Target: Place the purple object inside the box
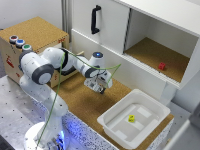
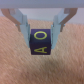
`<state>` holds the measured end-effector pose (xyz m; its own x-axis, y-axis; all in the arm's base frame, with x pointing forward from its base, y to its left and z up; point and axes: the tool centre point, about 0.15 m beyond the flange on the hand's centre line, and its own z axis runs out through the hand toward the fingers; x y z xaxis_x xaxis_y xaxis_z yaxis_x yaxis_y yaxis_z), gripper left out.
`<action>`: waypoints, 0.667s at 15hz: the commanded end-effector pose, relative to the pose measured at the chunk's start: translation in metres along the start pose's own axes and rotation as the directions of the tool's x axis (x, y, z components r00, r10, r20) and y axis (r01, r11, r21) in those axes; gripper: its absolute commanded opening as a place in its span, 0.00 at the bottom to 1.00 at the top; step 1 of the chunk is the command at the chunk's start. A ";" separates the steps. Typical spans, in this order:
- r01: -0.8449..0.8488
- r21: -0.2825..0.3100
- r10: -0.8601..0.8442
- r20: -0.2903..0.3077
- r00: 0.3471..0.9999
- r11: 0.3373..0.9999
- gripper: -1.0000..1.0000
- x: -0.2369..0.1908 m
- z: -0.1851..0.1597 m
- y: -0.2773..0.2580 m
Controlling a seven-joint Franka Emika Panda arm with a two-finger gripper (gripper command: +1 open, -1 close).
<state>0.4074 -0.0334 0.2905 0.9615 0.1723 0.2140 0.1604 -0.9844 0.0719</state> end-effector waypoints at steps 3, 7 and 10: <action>0.181 -0.136 -0.190 -0.061 0.980 0.974 0.00 0.020 -0.139 -0.066; 0.330 -0.084 -0.336 -0.069 0.939 0.940 0.00 0.041 -0.167 -0.099; 0.424 -0.067 -0.428 -0.083 0.900 0.903 0.00 0.060 -0.179 -0.125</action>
<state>0.3922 0.0622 0.4345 0.8329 0.4654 0.2996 0.4194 -0.8838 0.2072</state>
